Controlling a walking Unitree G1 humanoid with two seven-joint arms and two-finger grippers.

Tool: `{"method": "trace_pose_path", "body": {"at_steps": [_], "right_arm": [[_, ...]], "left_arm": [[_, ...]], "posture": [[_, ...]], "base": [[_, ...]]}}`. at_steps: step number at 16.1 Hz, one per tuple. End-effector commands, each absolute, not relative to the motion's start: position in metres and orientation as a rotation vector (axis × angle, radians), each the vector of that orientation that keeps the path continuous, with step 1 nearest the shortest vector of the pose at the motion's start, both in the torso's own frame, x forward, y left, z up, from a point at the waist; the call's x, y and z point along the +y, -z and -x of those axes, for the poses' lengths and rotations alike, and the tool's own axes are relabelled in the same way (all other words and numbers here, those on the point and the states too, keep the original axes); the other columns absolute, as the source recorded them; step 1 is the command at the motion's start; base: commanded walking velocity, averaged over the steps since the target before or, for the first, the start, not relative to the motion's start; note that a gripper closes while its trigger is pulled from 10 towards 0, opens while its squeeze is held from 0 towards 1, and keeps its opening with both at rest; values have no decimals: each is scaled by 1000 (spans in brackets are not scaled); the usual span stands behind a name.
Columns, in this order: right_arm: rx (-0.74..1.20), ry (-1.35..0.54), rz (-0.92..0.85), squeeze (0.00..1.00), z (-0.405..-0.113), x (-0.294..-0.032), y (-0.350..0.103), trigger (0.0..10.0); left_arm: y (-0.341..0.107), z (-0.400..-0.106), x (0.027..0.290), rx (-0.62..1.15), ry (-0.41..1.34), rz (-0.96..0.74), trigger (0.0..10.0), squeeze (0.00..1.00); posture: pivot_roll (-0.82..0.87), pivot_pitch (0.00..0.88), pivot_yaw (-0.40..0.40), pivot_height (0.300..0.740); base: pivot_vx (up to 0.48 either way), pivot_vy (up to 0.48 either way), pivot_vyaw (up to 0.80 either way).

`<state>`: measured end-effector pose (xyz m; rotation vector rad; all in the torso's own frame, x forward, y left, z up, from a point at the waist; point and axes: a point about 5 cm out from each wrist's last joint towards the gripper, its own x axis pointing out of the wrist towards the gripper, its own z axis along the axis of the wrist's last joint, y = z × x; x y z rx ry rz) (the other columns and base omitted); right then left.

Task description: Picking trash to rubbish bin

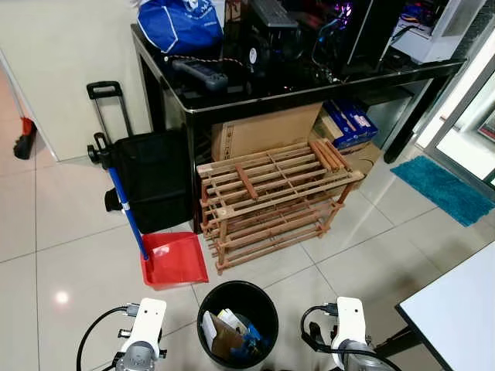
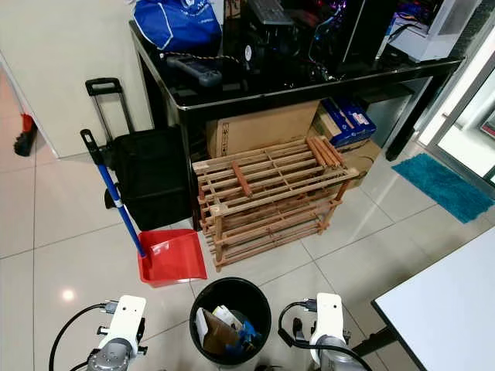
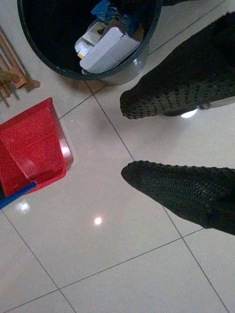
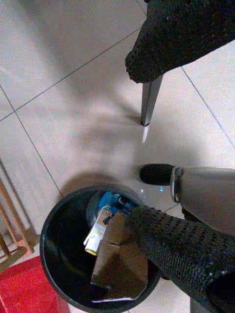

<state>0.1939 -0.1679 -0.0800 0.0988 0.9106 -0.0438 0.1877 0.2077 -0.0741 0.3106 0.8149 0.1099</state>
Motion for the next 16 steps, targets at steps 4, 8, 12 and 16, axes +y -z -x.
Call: {"method": "trace_pose_path", "body": {"at_steps": [4,8,12,16], "right_arm": [[899,52,-102,0,-197,-175,78,10000],[897,55,-103,0,-199,-176,77,10000],[885,65,-109,0,-202,-177,75,10000],[887,61,-106,0,-202,-177,75,10000]], "left_arm": [[77,-184,202,833,-128,-280,10000,0],[78,-184,202,839,-133,-269,10000,0],[76,-188,201,833,-132,-263,10000,0],[77,-186,201,836,-138,-262,10000,0]], "posture": [[-37,81,-106,740],[-38,77,-109,740],[-46,65,-106,740],[-41,73,-113,740]], "base": [[-143,0,0],[-316,0,0],[-318,0,0],[-320,0,0]]}}
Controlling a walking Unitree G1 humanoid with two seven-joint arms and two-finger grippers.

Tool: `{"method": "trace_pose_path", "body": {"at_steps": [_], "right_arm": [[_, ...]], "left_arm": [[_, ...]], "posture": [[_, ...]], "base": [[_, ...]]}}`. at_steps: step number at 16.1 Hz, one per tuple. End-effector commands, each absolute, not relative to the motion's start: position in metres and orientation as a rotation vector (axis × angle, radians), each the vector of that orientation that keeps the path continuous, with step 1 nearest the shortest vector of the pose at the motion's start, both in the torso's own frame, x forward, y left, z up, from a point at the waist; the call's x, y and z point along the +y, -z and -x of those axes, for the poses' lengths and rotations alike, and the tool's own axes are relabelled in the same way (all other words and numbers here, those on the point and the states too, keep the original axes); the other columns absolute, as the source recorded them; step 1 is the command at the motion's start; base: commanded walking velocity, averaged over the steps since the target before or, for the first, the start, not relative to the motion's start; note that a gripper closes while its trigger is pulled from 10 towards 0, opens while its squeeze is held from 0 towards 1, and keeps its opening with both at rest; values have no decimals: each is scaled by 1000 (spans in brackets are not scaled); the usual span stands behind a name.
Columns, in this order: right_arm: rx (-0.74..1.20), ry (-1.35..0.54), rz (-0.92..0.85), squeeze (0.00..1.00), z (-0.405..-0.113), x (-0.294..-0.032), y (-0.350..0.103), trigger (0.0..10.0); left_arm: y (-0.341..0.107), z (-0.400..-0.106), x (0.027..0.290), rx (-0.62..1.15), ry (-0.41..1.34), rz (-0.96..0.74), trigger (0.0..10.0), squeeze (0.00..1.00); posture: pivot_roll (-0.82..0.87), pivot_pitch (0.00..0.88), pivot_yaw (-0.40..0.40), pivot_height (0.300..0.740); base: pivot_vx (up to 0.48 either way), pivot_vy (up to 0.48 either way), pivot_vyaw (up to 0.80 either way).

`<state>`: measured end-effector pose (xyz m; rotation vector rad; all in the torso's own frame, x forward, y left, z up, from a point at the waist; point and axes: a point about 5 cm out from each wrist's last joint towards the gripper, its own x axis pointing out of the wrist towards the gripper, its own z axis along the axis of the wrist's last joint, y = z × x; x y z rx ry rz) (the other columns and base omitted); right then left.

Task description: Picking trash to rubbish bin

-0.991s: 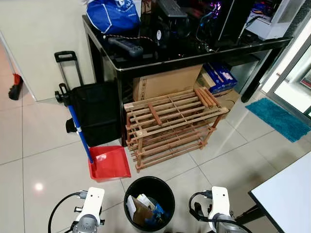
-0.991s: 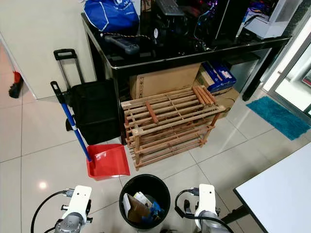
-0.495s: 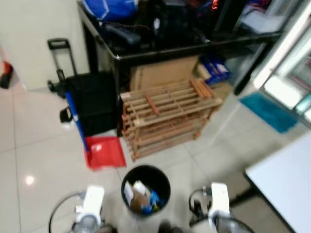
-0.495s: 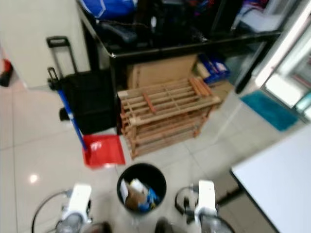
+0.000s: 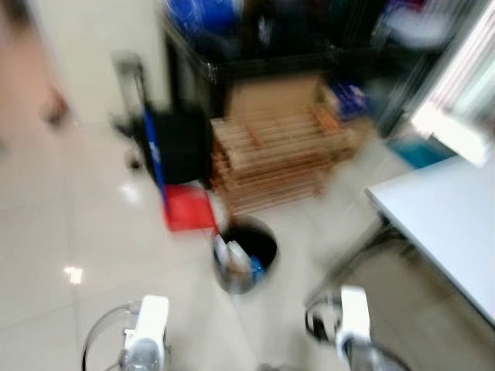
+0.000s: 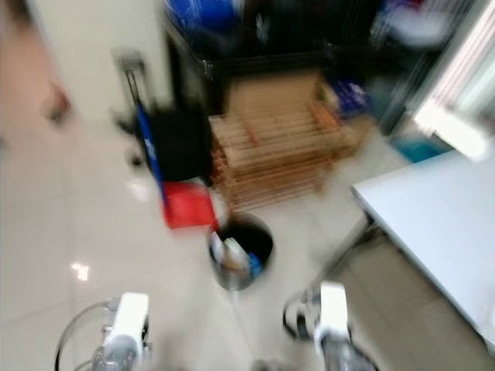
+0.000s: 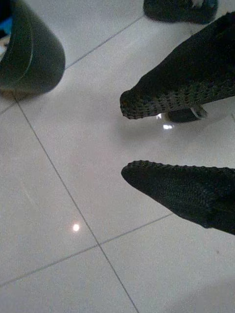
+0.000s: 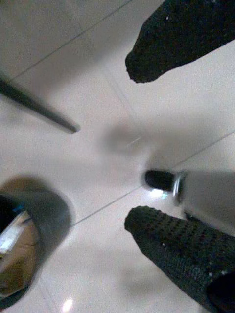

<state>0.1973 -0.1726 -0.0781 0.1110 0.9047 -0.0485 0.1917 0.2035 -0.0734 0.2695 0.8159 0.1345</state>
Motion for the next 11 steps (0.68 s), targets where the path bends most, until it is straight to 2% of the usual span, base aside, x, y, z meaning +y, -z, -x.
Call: {"method": "trace_pose_path", "body": {"at_steps": [1,7,11], "right_arm": [[887,62,-107,0,-202,-177,75,10000],[887,57,-102,0,-203,-178,75,10000],[884,54,-98,0,-203,-178,74,10000]], "left_arm": [[77,-185,202,841,-138,-263,10000,0],[77,-187,200,836,-136,-265,10000,0],[78,-185,202,852,-140,-284,10000,0]], "posture": [[-42,70,-114,740],[-41,58,-116,740],[-40,48,-115,740]], "base": [[-322,0,0],[-310,0,0],[0,0,0]]}}
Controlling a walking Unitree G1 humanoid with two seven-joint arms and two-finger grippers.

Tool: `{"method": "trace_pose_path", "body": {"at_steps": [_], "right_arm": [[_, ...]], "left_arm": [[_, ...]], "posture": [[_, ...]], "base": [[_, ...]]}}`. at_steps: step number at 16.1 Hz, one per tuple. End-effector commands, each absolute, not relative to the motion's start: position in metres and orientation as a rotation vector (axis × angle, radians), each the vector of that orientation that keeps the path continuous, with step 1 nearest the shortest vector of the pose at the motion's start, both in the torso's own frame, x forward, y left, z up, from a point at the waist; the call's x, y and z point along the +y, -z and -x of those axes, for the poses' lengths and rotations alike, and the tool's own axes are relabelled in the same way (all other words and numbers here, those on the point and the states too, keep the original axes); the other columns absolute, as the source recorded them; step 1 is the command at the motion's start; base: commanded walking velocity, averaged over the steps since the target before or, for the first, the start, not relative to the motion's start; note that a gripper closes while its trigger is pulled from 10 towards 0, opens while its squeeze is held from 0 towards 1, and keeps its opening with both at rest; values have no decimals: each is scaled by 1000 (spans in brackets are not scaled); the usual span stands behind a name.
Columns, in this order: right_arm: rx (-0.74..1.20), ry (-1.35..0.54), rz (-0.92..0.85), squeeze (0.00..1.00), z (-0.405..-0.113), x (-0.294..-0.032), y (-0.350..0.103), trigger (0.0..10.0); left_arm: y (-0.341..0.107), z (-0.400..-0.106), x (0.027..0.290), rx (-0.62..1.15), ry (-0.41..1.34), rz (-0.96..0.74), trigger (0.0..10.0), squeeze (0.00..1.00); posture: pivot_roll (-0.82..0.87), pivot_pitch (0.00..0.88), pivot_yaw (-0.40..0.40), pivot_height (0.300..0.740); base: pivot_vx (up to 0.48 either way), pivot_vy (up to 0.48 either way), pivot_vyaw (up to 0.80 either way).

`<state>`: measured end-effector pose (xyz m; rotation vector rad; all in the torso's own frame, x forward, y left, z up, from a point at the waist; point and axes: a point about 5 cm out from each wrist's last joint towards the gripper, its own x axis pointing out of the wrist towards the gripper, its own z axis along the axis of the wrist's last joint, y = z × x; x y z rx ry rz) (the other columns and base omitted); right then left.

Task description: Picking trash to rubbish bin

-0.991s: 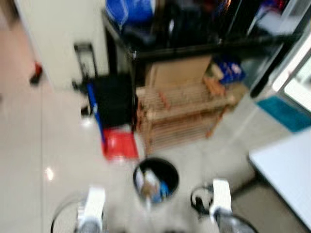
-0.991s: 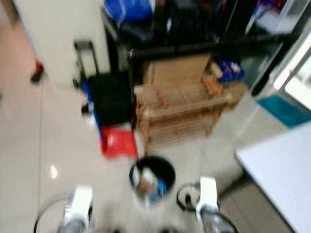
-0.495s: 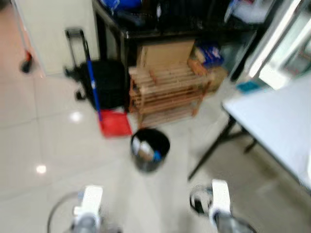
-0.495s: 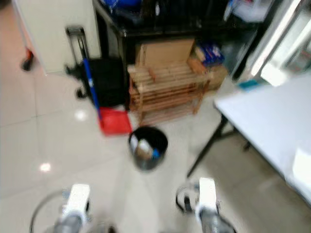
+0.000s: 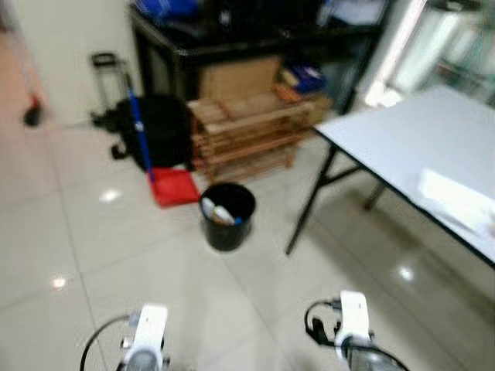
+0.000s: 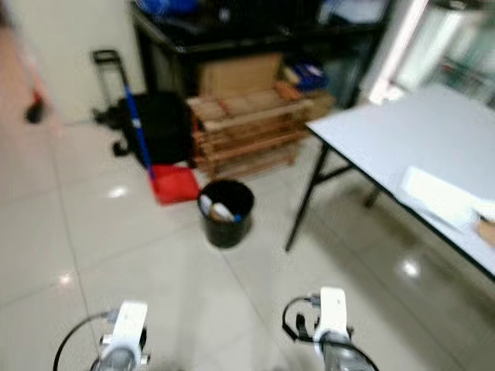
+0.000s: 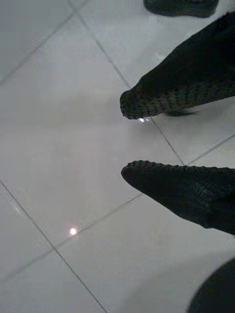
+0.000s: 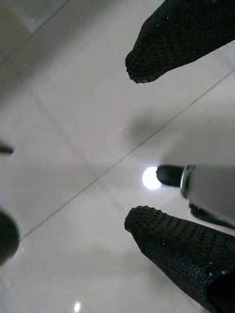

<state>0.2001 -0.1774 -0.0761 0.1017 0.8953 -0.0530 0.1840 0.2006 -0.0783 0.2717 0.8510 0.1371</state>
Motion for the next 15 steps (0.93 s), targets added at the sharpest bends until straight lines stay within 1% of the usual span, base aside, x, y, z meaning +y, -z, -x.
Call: {"method": "trace_pose_path", "body": {"at_steps": [1,2,9,12,15], "right_arm": [[889,53,-97,0,-203,-178,75,10000],[891,52,-92,0,-203,-178,75,10000],[903,41,-92,0,-200,-175,76,10000],[905,45,-94,0,-200,-175,76,10000],[907,52,-97,0,-199,-176,77,10000]], "left_arm": [[78,-184,203,847,-139,-273,10000,0],[78,-184,203,846,-139,-272,10000,0],[78,-182,204,844,-135,-262,10000,0],[78,-182,205,846,-134,-265,10000,0],[78,-183,207,860,-144,-286,10000,0]], "posture": [[-40,45,-115,740],[-40,45,-115,740],[-32,43,-115,740],[-39,55,-112,740],[-35,65,-112,740]], "base": [[0,0,0],[0,0,0],[0,0,-800],[0,0,-800],[0,0,0]]}}
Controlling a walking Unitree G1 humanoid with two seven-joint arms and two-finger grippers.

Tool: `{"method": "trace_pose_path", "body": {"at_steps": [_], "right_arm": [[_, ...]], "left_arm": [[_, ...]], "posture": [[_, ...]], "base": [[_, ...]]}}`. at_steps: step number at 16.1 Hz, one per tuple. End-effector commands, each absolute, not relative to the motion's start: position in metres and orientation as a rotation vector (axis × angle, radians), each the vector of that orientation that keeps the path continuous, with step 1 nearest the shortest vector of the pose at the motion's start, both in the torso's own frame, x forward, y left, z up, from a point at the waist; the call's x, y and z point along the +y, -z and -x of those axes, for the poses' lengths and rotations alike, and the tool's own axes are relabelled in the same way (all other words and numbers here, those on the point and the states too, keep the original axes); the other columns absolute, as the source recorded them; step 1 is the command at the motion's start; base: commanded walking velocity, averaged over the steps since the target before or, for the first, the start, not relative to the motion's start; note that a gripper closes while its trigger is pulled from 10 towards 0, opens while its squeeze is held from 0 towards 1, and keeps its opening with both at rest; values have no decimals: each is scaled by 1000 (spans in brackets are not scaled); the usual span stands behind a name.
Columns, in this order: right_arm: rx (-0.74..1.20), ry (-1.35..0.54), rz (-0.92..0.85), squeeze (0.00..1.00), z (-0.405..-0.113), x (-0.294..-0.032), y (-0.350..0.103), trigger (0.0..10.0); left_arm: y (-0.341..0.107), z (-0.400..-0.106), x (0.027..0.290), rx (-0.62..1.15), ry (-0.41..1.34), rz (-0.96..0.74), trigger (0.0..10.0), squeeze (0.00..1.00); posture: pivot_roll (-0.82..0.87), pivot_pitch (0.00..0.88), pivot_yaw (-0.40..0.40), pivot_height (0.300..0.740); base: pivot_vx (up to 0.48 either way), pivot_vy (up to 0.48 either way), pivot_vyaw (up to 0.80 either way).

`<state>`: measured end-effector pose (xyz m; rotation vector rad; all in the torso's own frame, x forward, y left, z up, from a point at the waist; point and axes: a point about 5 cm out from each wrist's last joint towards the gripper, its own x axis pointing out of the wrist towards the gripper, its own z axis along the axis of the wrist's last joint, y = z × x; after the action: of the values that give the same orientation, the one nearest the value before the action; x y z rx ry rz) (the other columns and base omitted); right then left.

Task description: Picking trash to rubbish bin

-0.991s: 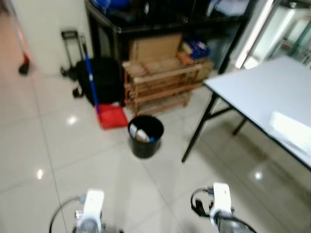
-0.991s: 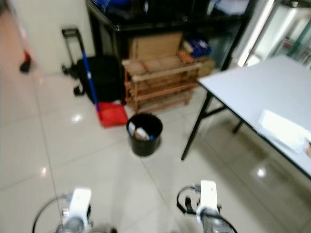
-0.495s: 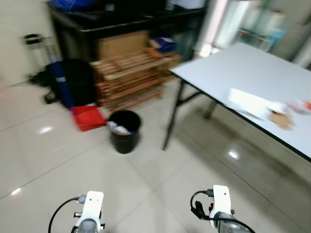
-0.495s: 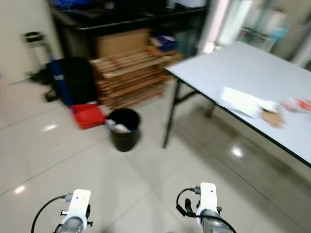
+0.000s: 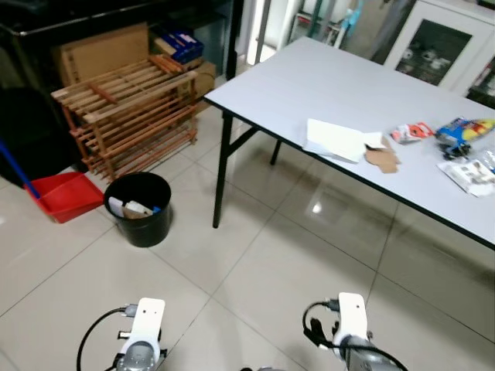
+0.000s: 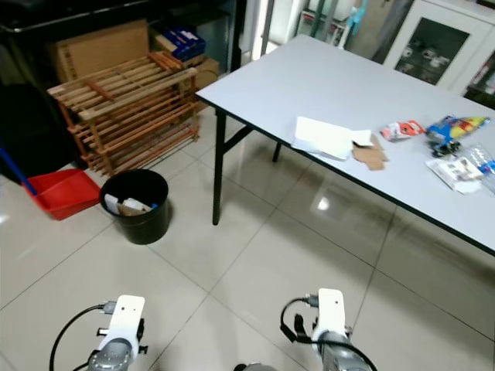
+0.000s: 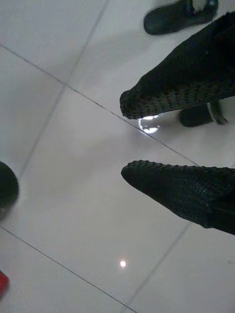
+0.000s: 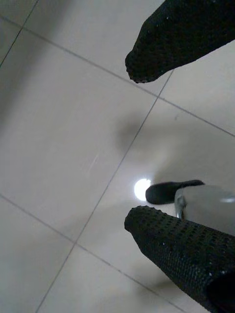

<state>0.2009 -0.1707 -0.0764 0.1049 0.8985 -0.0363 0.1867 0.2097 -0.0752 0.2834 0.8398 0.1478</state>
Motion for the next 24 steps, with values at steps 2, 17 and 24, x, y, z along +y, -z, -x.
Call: {"method": "trace_pose_path", "body": {"at_steps": [2,17,24], "right_arm": [[909,52,-99,0,-198,-176,78,10000],[907,61,-103,0,-197,-177,78,10000],[913,55,-92,0,-196,-177,78,10000]], "left_arm": [[78,-182,207,866,-146,-278,10000,0],[79,-180,209,877,-159,-298,10000,0],[78,-181,211,873,-159,-301,10000,0]], "posture": [[-40,71,-110,740],[-43,80,-112,740],[-39,54,-109,740]], "base": [[0,0,0],[0,-87,-626],[0,0,0]]}}
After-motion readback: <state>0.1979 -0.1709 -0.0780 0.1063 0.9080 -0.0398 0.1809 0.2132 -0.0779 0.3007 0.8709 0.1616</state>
